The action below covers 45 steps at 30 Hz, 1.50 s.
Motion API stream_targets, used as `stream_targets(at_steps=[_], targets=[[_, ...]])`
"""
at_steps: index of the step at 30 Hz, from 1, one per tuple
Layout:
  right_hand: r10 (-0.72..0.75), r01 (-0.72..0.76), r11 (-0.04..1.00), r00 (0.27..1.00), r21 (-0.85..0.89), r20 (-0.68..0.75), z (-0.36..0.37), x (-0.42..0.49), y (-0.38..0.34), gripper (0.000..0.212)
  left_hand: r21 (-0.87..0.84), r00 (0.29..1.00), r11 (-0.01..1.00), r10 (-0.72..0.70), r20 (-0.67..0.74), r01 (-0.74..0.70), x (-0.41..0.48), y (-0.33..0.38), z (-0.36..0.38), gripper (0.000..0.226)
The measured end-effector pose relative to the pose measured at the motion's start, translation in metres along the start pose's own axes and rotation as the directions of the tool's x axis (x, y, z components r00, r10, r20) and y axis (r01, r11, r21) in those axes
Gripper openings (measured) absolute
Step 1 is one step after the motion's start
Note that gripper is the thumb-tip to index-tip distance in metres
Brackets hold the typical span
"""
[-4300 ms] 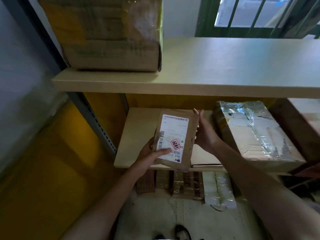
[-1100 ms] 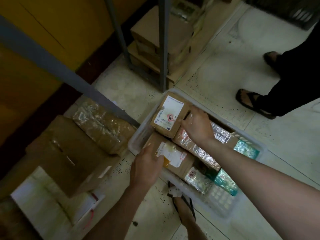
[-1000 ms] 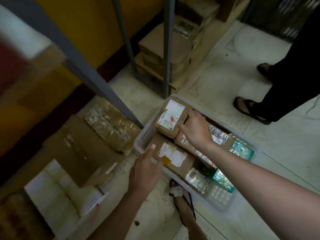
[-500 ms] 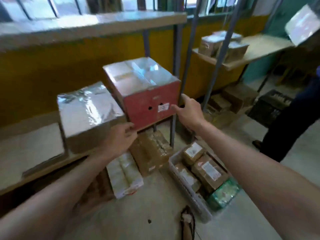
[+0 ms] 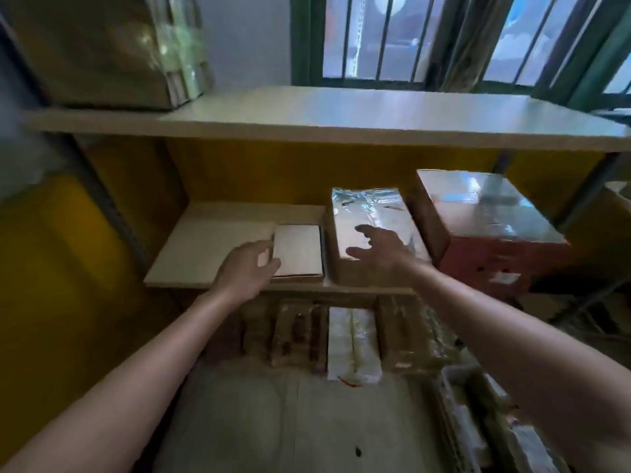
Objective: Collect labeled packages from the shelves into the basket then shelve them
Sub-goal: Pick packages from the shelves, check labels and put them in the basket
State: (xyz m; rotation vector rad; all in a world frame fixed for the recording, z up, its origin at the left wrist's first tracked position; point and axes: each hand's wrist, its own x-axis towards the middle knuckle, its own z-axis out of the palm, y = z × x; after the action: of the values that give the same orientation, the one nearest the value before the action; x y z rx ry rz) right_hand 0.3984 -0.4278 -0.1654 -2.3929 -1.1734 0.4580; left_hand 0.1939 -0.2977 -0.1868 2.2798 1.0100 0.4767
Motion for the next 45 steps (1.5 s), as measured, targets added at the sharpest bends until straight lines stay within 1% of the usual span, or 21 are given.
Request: stream_targets(at_steps=[3,7,9,12,14,16,17,19,21,23,26,28,31,33,35,37,38,40,42,43,45], targets=[[-0.054,0.049,0.996,0.997,0.071,0.063,0.053,0.021,-0.001,0.051,-0.034,0.996,0.995,-0.094,0.006,0.094,0.01,-0.031,0.022,0.047],[-0.073,0.066,0.996,0.988,0.054,0.137,0.108,0.064,0.01,0.061,-0.046,0.973,0.976,-0.21,0.093,0.215,0.028,-0.06,0.059,0.046],[-0.051,0.044,0.998,0.986,0.052,0.156,0.126,0.093,0.012,0.063,-0.028,0.971,0.975,-0.216,0.098,0.22,0.04,-0.07,0.069,0.04],[0.025,-0.03,0.999,0.987,0.031,0.157,0.15,0.136,0.013,0.071,0.031,0.98,0.988,-0.153,0.127,0.15,0.061,-0.084,0.074,0.035],[0.068,-0.058,0.997,0.967,-0.05,0.244,0.167,0.153,0.015,0.084,0.025,0.982,0.987,-0.163,0.097,0.161,0.068,-0.096,0.074,0.035],[0.087,-0.007,0.976,0.929,-0.216,0.361,0.182,0.158,0.017,0.092,0.005,0.972,0.977,-0.211,0.1,0.212,0.065,-0.107,0.074,0.035],[0.081,0.028,0.96,0.924,-0.278,0.375,0.189,0.156,0.018,0.093,0.016,0.966,0.974,-0.225,0.13,0.224,0.061,-0.112,0.075,0.034],[0.032,0.075,0.937,0.954,-0.34,0.299,0.201,0.15,0.019,0.091,0.061,0.953,0.972,-0.236,0.187,0.229,0.055,-0.129,0.076,0.036],[-0.047,0.127,0.914,0.976,-0.385,0.211,0.208,0.146,0.019,0.084,0.077,0.947,0.964,-0.264,0.183,0.254,0.057,-0.145,0.072,0.037],[-0.103,0.186,0.877,0.974,-0.444,0.204,0.211,0.141,0.017,0.08,0.095,0.938,0.959,-0.282,0.2,0.268,0.061,-0.155,0.067,0.038],[-0.159,0.232,0.869,0.967,-0.437,0.198,0.196,0.147,0.009,0.073,0.132,0.924,0.964,-0.258,0.282,0.229,0.07,-0.162,0.057,0.044],[-0.195,0.246,0.9,0.965,-0.361,0.172,0.175,0.158,-0.002,0.068,0.136,0.928,0.97,-0.232,0.29,0.2,0.082,-0.165,0.046,0.052],[-0.18,0.193,0.98,0.963,-0.048,0.203,0.133,0.178,-0.028,0.059,0.13,0.956,0.974,-0.211,0.204,0.187,0.106,-0.172,0.026,0.077],[-0.123,0.076,0.982,0.951,0.171,0.284,0.104,0.185,-0.046,0.042,0.135,0.971,0.983,-0.151,0.184,0.127,0.121,-0.174,0.016,0.095],[-0.105,-0.079,0.92,0.894,0.385,0.435,0.081,0.184,-0.057,0.019,0.092,0.983,0.995,-0.061,0.175,0.045,0.13,-0.174,0.011,0.101],[-0.132,-0.234,0.816,0.815,0.529,0.564,0.068,0.179,-0.06,0.022,-0.103,0.987,0.993,-0.047,0.156,0.064,0.13,-0.172,0.009,0.092],[-0.133,-0.268,0.783,0.81,0.561,0.571,0.065,0.175,-0.059,0.019,-0.227,0.985,0.97,-0.049,0.166,0.087,0.129,-0.171,0.009,0.082],[-0.087,-0.258,0.722,0.887,0.642,0.454,0.064,0.167,-0.056,0.024,-0.368,0.975,0.921,-0.042,0.22,0.123,0.127,-0.169,0.009,0.055],[-0.012,-0.181,0.657,0.968,0.732,0.251,0.067,0.161,-0.053,0.052,-0.439,0.961,0.882,-0.049,0.273,0.17,0.123,-0.164,0.009,0.039],[0.003,-0.141,0.655,0.983,0.742,0.184,0.069,0.158,-0.052,0.063,-0.473,0.954,0.86,-0.05,0.296,0.192,0.121,-0.16,0.009,0.034],[-0.007,-0.122,0.698,0.984,0.706,0.176,0.074,0.153,-0.052,0.069,-0.53,0.935,0.819,-0.025,0.353,0.222,0.119,-0.154,0.01,0.027]])
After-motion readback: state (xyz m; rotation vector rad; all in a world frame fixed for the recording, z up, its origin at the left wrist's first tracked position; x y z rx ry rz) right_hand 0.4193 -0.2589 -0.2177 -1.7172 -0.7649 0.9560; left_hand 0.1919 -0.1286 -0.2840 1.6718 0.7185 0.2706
